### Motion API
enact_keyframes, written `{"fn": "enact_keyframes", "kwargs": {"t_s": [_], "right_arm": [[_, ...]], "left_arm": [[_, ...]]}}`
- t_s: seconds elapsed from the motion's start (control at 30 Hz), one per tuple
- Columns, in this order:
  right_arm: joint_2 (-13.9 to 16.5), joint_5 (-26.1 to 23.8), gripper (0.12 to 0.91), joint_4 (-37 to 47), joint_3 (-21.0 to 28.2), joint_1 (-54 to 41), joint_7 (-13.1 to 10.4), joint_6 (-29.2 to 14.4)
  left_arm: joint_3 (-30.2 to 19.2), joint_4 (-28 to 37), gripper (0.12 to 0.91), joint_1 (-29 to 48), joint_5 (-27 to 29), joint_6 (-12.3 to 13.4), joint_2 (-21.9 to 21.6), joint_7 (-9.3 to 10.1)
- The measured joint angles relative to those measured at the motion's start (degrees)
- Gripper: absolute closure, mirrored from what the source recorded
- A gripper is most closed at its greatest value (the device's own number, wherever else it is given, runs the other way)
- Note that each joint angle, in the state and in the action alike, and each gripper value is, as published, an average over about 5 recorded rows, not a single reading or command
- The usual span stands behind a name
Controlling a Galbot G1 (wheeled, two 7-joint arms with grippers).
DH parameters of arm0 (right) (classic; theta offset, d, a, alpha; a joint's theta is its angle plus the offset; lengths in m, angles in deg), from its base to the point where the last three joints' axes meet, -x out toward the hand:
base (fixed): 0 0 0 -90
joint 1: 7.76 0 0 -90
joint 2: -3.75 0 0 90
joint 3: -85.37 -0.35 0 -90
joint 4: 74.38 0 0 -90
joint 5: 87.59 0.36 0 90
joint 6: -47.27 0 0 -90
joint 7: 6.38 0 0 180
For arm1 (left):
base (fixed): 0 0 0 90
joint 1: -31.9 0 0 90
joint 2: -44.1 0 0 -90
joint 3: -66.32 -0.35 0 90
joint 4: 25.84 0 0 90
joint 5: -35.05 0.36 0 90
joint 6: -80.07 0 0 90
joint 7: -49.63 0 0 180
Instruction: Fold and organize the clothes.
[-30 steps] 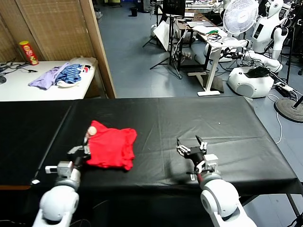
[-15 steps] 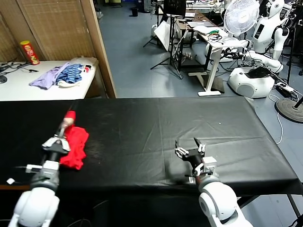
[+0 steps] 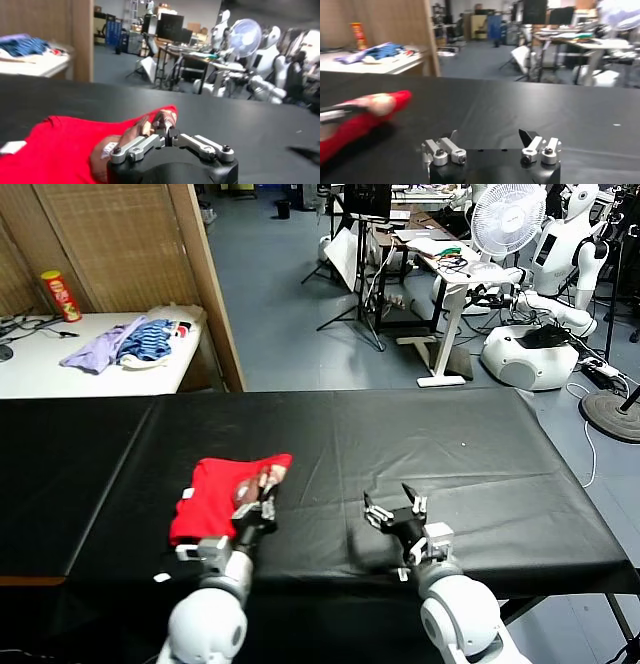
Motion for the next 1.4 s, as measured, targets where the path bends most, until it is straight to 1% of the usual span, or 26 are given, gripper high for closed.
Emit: {"fn": "enact_keyframes", "kwargs": {"t_s": [0.03,0.07,0.17,0.2,0.27,0.3,0.4,0.43,0.5,0.6,0.67,0.8,0.9,0.93,1.0,1.03,1.07,1.13,1.17,1.27,1.33,1.37,1.4], "right_arm": [[0.4,0.5,0.227,0.0,0.2,-0.1,0.5,0.3],[0.8,1.1,0.227,0.1,0.5,-0.2,1.0,0.6],[2.2,3.4,0.227,0.5,1.4,-0.9,2.6,1.1],[2.8,4.4,0.227,0.7,1.8,-1.2,3.0,1.1],[3.6,6.6,0.227,1.3,2.7,-2.0,3.6,1.0],[3.8,8.0,0.227,1.7,3.3,-2.6,3.6,1.1],[3.6,12.8,0.227,3.4,5.5,-5.0,2.3,1.9],[3.2,14.6,0.227,4.1,6.3,-5.9,1.6,2.3],[2.3,18.1,0.227,6.0,8.0,-8.0,0.2,2.9],[0.6,21.6,0.244,9.2,10.5,-10.9,-0.8,2.8],[-0.5,22.6,0.288,11.4,11.8,-12.4,-0.8,2.4],[-1.7,23.3,0.403,14.9,13.3,-14.4,-0.8,1.8],[-2.2,23.7,0.542,16.9,13.6,-15.6,-0.8,1.5],[-2.3,23.6,0.609,17.5,13.7,-15.9,-0.8,1.4],[-2.4,23.1,0.709,18.4,13.7,-16.3,-0.6,1.0],[-2.3,22.5,0.775,18.7,13.6,-16.4,-0.3,0.8],[-2.2,21.7,0.824,18.9,13.4,-16.4,0.1,0.5],[-1.6,19.2,0.881,19.0,13.0,-16.5,1.5,-0.5],[-1.2,17.5,0.893,19.0,12.7,-16.5,2.5,-1.1],[0.8,12.9,0.891,18.7,11.7,-16.4,5.7,-2.6],[2.6,10.9,0.878,17.8,11.1,-16.0,7.3,-3.1],[3.5,10.3,0.853,17.2,10.8,-15.6,7.7,-3.4],[4.4,9.8,0.811,16.5,10.6,-15.2,7.9,-3.8]], "left_arm": [[-0.6,0.5,0.858,0.0,0.2,0.9,0.6,-0.69],[-1.0,1.0,0.828,0.1,0.4,2.0,1.0,-1.46],[-2.2,1.8,0.685,-0.1,0.1,5.7,1.7,-4.01],[-2.4,1.8,0.618,-0.2,-0.3,6.9,1.8,-4.77],[-2.6,1.5,0.517,-0.4,-1.5,9.1,1.9,-5.89],[-2.6,1.2,0.450,-0.5,-2.3,10.1,1.8,-6.22],[-2.1,-0.4,0.307,-0.9,-4.2,12.0,1.5,-6.51],[-1.8,-1.1,0.276,-1.1,-4.4,12.4,1.3,-6.46],[-1.1,-2.6,0.243,-1.5,-4.1,13.2,0.8,-6.33],[0.0,-4.7,0.234,-2.5,-3.0,13.8,0.0,-6.09],[0.8,-5.6,0.233,-3.2,-1.8,13.8,-0.4,-5.67],[1.9,-6.4,0.232,-4.6,0.5,13.7,-0.8,-4.84],[2.5,-7.0,0.232,-5.7,1.2,14.3,-0.8,-4.71],[2.6,-7.2,0.232,-6.0,1.4,14.4,-0.8,-4.70],[2.8,-7.5,0.232,-6.6,1.5,14.6,-0.8,-4.67],[3.0,-7.7,0.232,-6.9,1.6,14.7,-0.8,-4.64],[3.1,-7.8,0.232,-7.1,1.6,14.9,-0.9,-4.60],[3.5,-7.8,0.232,-7.5,1.6,15.4,-1.1,-4.52],[3.6,-7.7,0.232,-7.6,1.7,15.8,-1.3,-4.46],[3.8,-7.0,0.232,-7.9,2.0,17.0,-1.6,-4.15],[3.9,-6.5,0.232,-8.1,2.2,17.7,-1.9,-3.94],[3.9,-6.2,0.232,-8.2,2.2,17.9,-2.0,-3.90],[4.0,-5.9,0.232,-8.3,2.2,18.1,-2.2,-3.89]]}}
